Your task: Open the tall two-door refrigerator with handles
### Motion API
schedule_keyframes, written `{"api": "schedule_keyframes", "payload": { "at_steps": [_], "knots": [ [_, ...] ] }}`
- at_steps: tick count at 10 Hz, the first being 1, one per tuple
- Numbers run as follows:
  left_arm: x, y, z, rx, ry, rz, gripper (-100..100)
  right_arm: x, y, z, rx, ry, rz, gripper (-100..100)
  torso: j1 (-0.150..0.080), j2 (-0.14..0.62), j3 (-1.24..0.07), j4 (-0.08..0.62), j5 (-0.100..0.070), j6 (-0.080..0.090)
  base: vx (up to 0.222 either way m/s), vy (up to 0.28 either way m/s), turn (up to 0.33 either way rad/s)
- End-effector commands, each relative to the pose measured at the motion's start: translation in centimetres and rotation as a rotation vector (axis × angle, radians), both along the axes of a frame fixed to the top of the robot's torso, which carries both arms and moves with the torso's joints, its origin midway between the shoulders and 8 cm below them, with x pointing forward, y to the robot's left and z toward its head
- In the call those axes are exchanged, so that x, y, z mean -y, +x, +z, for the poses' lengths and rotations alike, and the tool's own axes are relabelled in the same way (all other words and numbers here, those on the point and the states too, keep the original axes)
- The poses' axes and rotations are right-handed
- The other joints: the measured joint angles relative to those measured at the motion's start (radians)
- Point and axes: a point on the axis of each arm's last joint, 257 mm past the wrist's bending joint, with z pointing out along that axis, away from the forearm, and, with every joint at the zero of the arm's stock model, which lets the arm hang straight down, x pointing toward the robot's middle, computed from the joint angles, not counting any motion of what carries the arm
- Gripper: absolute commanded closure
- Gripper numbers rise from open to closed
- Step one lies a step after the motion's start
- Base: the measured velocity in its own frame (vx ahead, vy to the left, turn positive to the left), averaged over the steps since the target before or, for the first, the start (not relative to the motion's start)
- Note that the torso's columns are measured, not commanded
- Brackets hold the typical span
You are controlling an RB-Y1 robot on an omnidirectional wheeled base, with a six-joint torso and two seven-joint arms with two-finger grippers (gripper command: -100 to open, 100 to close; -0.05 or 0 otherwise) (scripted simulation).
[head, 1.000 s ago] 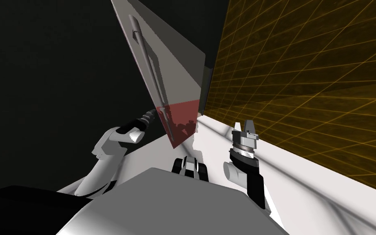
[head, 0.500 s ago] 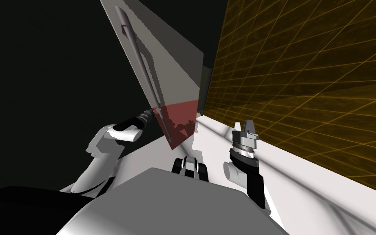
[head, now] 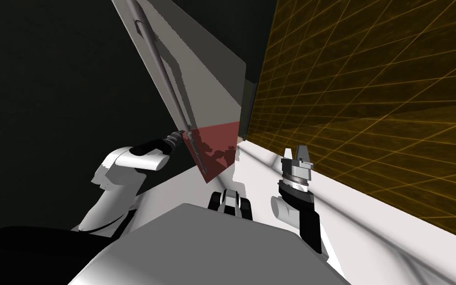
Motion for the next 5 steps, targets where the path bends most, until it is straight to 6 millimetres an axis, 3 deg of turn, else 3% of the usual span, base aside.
{"api": "schedule_keyframes", "payload": {
  "at_steps": [1, 5],
  "knots": [
    [0.7, -0.9, 2.4, 0.019, 0.036, 0.005, -100, 0.0, 0.0, 0.0, 0.000, 0.000, 0.000, 0, -0.003, -0.002, -0.002, 0.000, -0.002, 0.002, 0.066, -0.066, 0.008],
    [1.9, -1.6, 4.0, 0.039, 0.062, -0.009, -100, 0.0, 0.0, 0.0, 0.000, 0.000, 0.000, 0, -0.012, -0.002, -0.002, 0.000, -0.006, 0.007, 0.033, -0.011, -0.004]
  ]
}}
